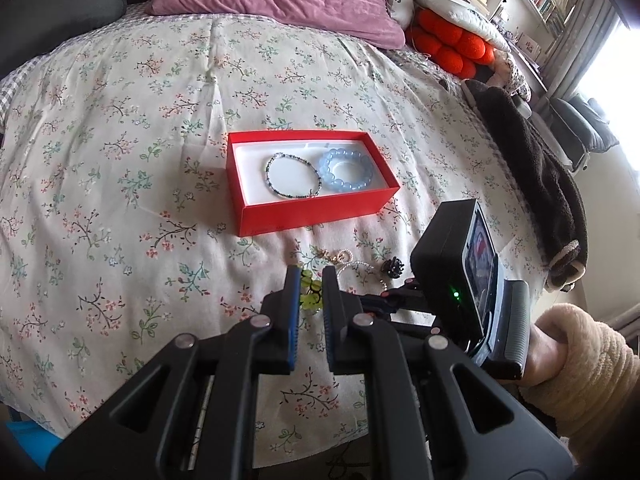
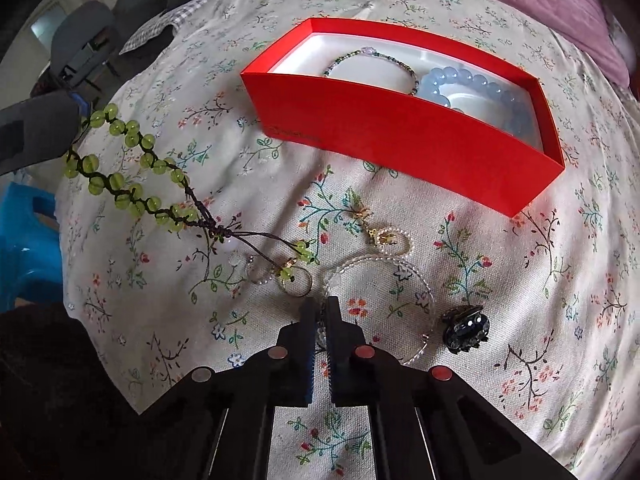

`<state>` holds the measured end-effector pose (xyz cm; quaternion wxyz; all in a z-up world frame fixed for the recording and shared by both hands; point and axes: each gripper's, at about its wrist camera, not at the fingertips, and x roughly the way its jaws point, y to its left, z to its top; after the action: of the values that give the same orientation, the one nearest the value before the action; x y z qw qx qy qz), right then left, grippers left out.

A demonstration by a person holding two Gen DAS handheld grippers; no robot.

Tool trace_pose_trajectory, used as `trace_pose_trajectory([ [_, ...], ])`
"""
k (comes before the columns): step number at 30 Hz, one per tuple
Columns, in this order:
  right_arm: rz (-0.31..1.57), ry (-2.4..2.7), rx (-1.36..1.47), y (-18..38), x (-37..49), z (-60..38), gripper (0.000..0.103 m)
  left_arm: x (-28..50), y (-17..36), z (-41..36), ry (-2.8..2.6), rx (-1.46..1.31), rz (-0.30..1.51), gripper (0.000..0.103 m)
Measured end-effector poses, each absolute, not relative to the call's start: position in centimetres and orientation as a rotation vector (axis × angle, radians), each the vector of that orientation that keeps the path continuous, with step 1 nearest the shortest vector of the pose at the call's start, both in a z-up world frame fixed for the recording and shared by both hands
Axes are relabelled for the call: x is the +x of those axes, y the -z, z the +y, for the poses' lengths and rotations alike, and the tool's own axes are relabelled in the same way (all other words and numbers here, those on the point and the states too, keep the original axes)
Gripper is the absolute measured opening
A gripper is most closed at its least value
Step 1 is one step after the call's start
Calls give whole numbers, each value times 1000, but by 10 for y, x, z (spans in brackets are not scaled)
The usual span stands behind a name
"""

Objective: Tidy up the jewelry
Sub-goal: 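Grasp the green bead bracelet with the left tool while the right tool grasps the clear beaded bracelet, then lower both bracelets into the red box and open both tools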

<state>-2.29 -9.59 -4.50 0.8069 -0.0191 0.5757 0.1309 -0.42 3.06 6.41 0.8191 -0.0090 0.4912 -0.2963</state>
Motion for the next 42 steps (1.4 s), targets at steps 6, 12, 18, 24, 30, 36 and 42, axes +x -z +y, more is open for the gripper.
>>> trace_pose_trajectory([
  [6,1206,-312,-4,25,-29,-101,4,-4,-82,35,639,-50,990,12],
  [12,1150,-338,47,-5,-34,-116,4,0,-92,37,635,-70,957,12],
  [18,1082,-330,102,-36,-28,-129,4,5,-99,37,629,-94,939,12],
  [24,1019,-292,168,-60,-20,-147,4,16,-107,25,641,-139,926,12],
  [30,946,-227,242,-81,-1,-173,4,38,-109,-11,677,-177,911,12],
  [36,909,-139,284,-85,18,-196,4,65,-101,-28,684,-248,920,12],
  [42,936,-141,302,-73,35,-194,4,94,-60,-26,553,-152,1028,12],
])
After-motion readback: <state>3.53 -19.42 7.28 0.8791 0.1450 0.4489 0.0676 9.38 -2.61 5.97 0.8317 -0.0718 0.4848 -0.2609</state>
